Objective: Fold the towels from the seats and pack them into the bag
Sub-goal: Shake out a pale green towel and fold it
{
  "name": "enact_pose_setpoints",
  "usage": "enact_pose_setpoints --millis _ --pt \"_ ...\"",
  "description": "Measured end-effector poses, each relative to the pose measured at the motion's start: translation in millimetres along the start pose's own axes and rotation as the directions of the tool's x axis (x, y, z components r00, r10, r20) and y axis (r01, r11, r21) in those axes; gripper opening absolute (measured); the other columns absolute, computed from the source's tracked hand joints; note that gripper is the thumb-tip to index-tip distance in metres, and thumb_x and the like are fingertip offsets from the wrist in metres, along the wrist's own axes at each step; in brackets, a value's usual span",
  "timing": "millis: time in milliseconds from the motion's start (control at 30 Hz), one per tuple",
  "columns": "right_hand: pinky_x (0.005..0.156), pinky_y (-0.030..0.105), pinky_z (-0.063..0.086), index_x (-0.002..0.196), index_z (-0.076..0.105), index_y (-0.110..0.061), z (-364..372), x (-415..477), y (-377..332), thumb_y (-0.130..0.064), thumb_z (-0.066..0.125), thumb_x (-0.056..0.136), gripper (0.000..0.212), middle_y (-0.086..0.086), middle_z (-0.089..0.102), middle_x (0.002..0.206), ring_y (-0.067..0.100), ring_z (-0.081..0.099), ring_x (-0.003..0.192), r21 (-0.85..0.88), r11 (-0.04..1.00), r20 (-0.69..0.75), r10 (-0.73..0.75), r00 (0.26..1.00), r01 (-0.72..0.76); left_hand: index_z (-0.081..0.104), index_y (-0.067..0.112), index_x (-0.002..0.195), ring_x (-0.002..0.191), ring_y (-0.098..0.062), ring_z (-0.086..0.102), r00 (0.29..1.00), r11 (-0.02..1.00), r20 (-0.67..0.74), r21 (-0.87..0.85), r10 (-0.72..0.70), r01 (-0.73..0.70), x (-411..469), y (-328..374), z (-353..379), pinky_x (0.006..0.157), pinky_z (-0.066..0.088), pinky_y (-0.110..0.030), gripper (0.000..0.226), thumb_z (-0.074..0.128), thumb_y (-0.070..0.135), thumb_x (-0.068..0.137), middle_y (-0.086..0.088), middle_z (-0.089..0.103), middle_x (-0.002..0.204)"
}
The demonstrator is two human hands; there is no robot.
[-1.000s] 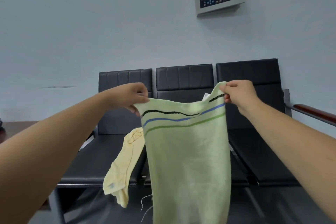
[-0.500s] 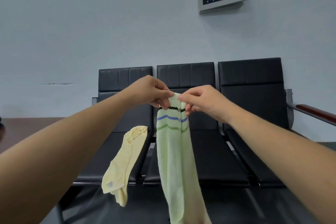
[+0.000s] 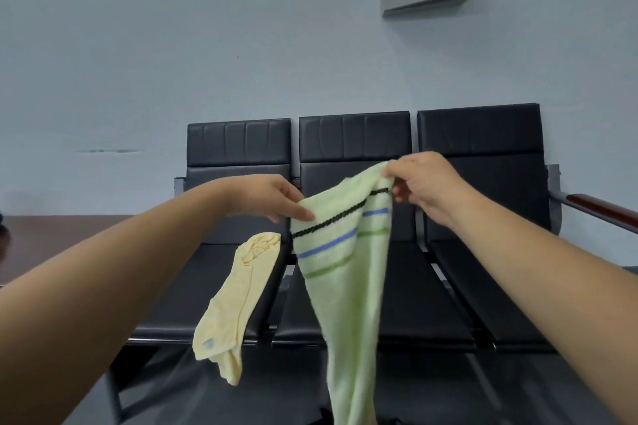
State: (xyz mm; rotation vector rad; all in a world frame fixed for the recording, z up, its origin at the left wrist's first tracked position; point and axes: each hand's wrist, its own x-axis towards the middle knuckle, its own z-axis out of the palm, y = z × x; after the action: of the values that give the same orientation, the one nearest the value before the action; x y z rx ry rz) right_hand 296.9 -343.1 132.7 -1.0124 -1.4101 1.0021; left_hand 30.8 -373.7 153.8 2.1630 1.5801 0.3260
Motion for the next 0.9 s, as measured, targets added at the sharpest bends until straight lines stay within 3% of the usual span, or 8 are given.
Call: enact_pose_setpoints --millis 100,167,333,433,500,633,767,900 --pt "0.053 0.026 0.048 0.078 0.062 -0.007 -7.0 2.0 12.0 0.004 0.068 0.084 0.013 0.006 0.056 0.068 0.014 0.049 0.057 -0.027 0.968 0.0 0.249 0.968 -0.249 0.062 0.025 0.064 0.061 -0.008 0.05 0.988 0.958 -0.155 0.28 -0.014 0.057 7.8 -5.1 -4.7 0.062 0.039 -0.026 0.036 0.071 0.051 0.087 0.018 0.053 0.055" --pt "0.057 0.027 0.05 0.073 0.058 -0.007 -4.9 5.0 14.9 0.008 0.066 0.084 0.021 0.007 0.054 0.069 0.015 0.051 0.06 -0.034 0.979 -0.019 0.202 0.979 -0.202 0.061 0.019 0.064 0.054 -0.01 0.048 0.965 0.941 -0.261 0.335 0.035 0.057 10.3 2.3 -3.4 0.056 0.036 -0.024 0.04 0.074 0.05 0.085 0.01 0.053 0.056" --pt "0.063 0.025 0.054 0.084 0.058 -0.005 -10.9 14.2 0.1 0.011 0.065 0.089 0.018 0.01 0.064 0.075 0.014 0.061 0.065 0.486 0.874 0.027 0.004 1.0 -0.017 0.07 0.007 0.084 0.072 -0.006 0.071 0.908 0.897 -0.408 -0.361 0.095 -0.256 7.2 17.2 -9.5 0.067 0.054 -0.015 0.021 0.076 0.027 0.087 0.003 0.075 0.074" --pt "0.072 0.028 0.057 0.094 0.069 -0.002 -13.8 18.2 12.0 0.01 0.069 0.087 0.014 0.015 0.072 0.092 0.022 0.068 0.082 -0.005 1.0 -0.032 0.023 0.999 -0.023 0.069 0.018 0.083 0.061 0.001 0.062 0.886 0.996 -0.456 0.068 0.082 -0.058 15.7 7.4 -9.4 0.062 0.046 -0.017 0.02 0.082 0.033 0.082 0.01 0.069 0.07" --pt "0.079 0.032 0.06 0.082 0.074 -0.011 -10.6 16.9 20.7 0.006 0.073 0.086 0.018 0.011 0.074 0.087 0.026 0.071 0.087 -0.311 0.95 -0.054 -0.021 0.998 0.003 0.066 0.022 0.088 0.063 0.0 0.057 0.887 0.989 -0.456 0.149 0.077 -0.009 19.8 2.7 -3.1 0.058 0.039 -0.017 0.022 0.083 0.034 0.08 0.011 0.064 0.074" --pt "0.081 0.029 0.057 0.089 0.077 -0.017 -8.9 11.4 20.2 -0.006 0.074 0.089 0.012 0.001 0.077 0.09 0.015 0.07 0.087 -0.276 0.958 0.001 -0.08 0.997 0.077 0.071 0.018 0.101 0.068 -0.005 0.054 0.884 0.99 -0.464 0.143 0.057 0.011 25.2 -6.9 7.6 0.06 0.037 -0.019 0.021 0.075 0.035 0.088 0.003 0.064 0.078" --pt "0.077 0.04 0.059 0.105 0.071 -0.006 -9.6 7.5 18.4 -0.005 0.065 0.095 0.012 0.008 0.076 0.092 0.021 0.071 0.083 0.183 0.983 0.101 -0.034 0.994 0.015 0.073 0.017 0.087 0.086 -0.023 0.069 0.914 0.95 -0.406 -0.291 -0.018 -0.11 25.6 -22.0 18.6 0.084 0.055 -0.035 0.023 0.073 0.04 0.088 -0.007 0.073 0.089" --pt "0.077 0.042 0.062 0.106 0.068 -0.007 0.3 7.9 10.6 -0.003 0.062 0.096 0.012 0.009 0.073 0.091 0.021 0.071 0.08 0.323 0.946 0.124 -0.046 0.991 0.003 0.064 0.008 0.1 0.089 -0.02 0.07 0.916 0.649 -0.401 -0.692 0.017 -0.315 24.5 -23.1 49.2 0.089 0.056 -0.038 0.017 0.065 0.024 0.096 -0.002 0.074 0.093"
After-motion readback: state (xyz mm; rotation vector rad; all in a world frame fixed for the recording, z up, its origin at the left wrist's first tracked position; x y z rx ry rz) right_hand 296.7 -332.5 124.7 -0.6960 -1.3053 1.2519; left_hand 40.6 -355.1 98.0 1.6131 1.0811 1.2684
